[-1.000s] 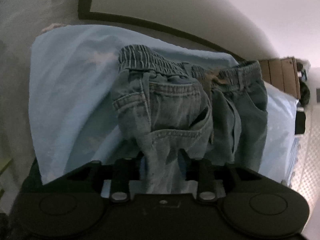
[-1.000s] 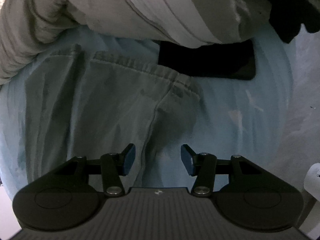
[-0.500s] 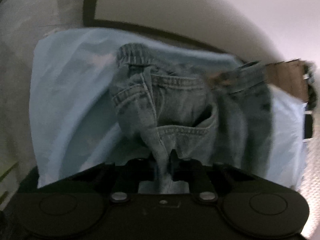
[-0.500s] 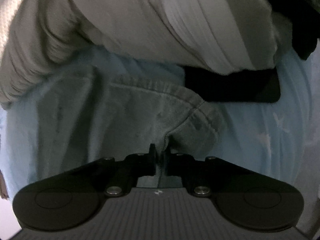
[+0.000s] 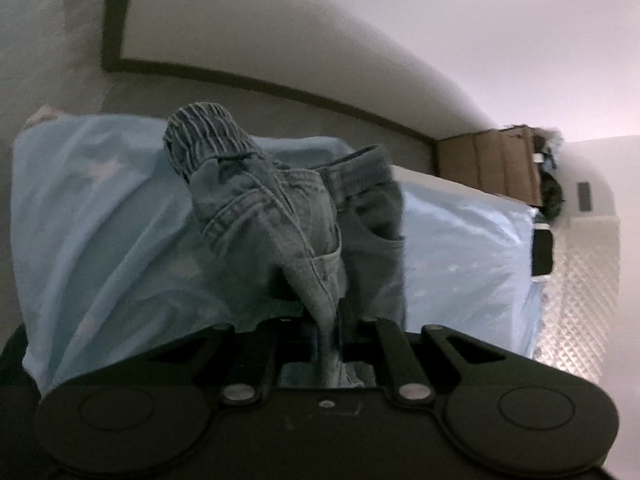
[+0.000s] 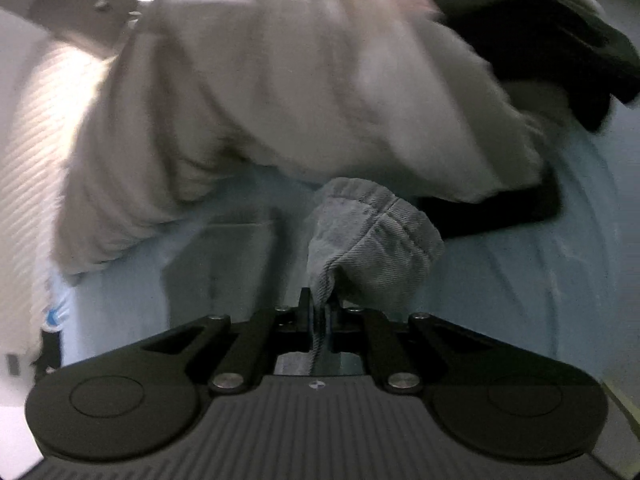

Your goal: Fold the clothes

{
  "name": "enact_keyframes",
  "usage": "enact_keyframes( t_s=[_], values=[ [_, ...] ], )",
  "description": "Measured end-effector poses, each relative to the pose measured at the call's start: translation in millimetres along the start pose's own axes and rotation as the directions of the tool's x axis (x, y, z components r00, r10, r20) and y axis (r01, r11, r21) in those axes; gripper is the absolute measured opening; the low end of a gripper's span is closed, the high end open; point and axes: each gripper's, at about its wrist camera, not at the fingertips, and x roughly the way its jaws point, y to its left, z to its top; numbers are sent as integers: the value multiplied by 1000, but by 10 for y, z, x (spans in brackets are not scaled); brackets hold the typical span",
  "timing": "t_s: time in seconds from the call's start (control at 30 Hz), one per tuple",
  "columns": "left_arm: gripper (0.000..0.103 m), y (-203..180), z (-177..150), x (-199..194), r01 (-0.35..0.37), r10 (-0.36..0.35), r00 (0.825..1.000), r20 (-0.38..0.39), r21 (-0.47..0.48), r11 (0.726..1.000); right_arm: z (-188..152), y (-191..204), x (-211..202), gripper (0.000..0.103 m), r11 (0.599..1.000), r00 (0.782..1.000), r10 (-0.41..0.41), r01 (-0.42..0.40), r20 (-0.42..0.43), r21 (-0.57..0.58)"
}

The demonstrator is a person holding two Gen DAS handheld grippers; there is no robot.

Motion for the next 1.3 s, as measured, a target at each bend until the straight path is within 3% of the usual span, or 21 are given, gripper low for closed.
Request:
enact_keyframes(
  t_s=[0.13,0.33,0.63,0.8,1.0,1.3],
  values=[
    [7,-140,60,108,-16,16,1000,-8,-4,1000,-30,49,40,5,999,999,-32,32,-2,12],
    [7,-712,48,372,7,-7,1000,-10,49,999,8,546,214,4,1000,1000,-6,6,15,-20],
    [7,-1478,-95,1150,-8,7,1000,8,37,999,61,1523,798,4,995,1000,-2,3,16,-95],
    [7,-1837,-102,1557,-40,40,999,5,48,998,45,1815,1058,4,994,1000,-9,11,11,-112],
    [7,-2109,-103,1945,-31,32,999,-22,51,998,89,2011,1262,4,989,1000,-22,22,6,-148],
    [10,-2254,-100,2325,-94,98,995,-30,101,990,71,2369,1646,7,967,999,-44,36,-24,-252]
  ],
)
